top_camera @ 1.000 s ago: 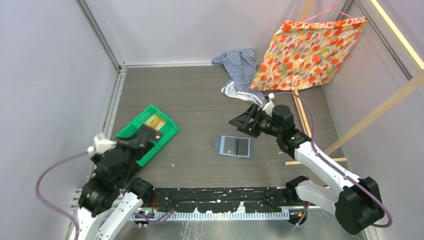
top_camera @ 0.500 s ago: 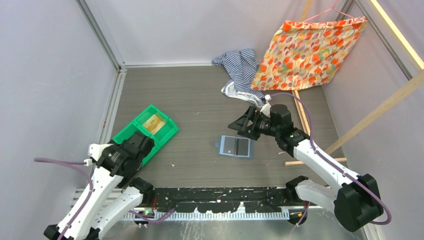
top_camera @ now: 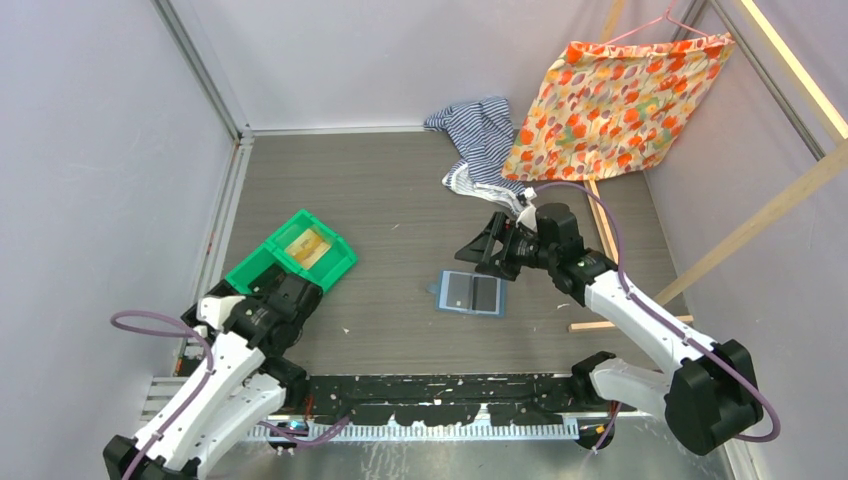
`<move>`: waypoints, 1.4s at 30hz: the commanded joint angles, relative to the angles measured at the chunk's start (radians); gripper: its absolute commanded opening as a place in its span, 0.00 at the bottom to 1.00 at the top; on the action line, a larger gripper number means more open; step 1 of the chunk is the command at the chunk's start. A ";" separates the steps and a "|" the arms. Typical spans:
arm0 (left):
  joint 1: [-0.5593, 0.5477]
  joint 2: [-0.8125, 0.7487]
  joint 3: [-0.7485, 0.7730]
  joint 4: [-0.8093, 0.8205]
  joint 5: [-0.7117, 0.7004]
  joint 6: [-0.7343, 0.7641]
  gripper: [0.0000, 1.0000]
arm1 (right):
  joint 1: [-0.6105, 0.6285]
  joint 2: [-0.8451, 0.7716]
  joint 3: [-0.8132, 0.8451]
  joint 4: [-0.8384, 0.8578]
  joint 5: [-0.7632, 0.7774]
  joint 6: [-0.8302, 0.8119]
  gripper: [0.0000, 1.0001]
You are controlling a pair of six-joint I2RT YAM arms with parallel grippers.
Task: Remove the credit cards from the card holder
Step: Place the credit card in the storage box.
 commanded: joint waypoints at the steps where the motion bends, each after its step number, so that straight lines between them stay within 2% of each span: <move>1: 0.023 0.057 -0.028 0.164 -0.045 -0.493 0.00 | -0.004 -0.012 0.048 -0.041 -0.026 -0.039 0.83; 7: 0.056 0.119 -0.090 0.348 -0.047 -0.541 0.00 | -0.005 -0.019 0.052 -0.098 -0.027 -0.069 0.83; 12: 0.070 0.202 -0.088 0.395 -0.076 -0.580 0.00 | -0.004 -0.029 0.063 -0.143 -0.019 -0.094 0.83; 17: 0.090 0.298 -0.114 0.556 -0.053 -0.564 0.01 | -0.005 -0.030 0.071 -0.173 -0.009 -0.116 0.83; 24: 0.097 0.411 -0.091 0.755 -0.030 -0.376 0.01 | -0.008 -0.032 0.082 -0.195 0.001 -0.131 0.83; 26: 0.109 0.432 -0.094 0.867 -0.015 -0.260 0.01 | -0.010 -0.033 0.080 -0.196 0.002 -0.134 0.83; 29: 0.132 0.476 -0.114 1.032 0.047 -0.166 0.01 | -0.012 -0.031 0.077 -0.197 0.001 -0.135 0.83; 31: 0.135 0.486 -0.110 1.029 0.064 -0.161 0.01 | -0.013 -0.033 0.076 -0.199 -0.001 -0.136 0.83; 37: 0.134 0.410 -0.081 0.820 0.041 -0.236 0.01 | -0.017 -0.037 0.067 -0.201 -0.005 -0.141 0.83; 42: 0.134 0.414 -0.059 0.791 0.025 -0.284 0.01 | -0.018 -0.021 0.069 -0.184 -0.018 -0.135 0.83</move>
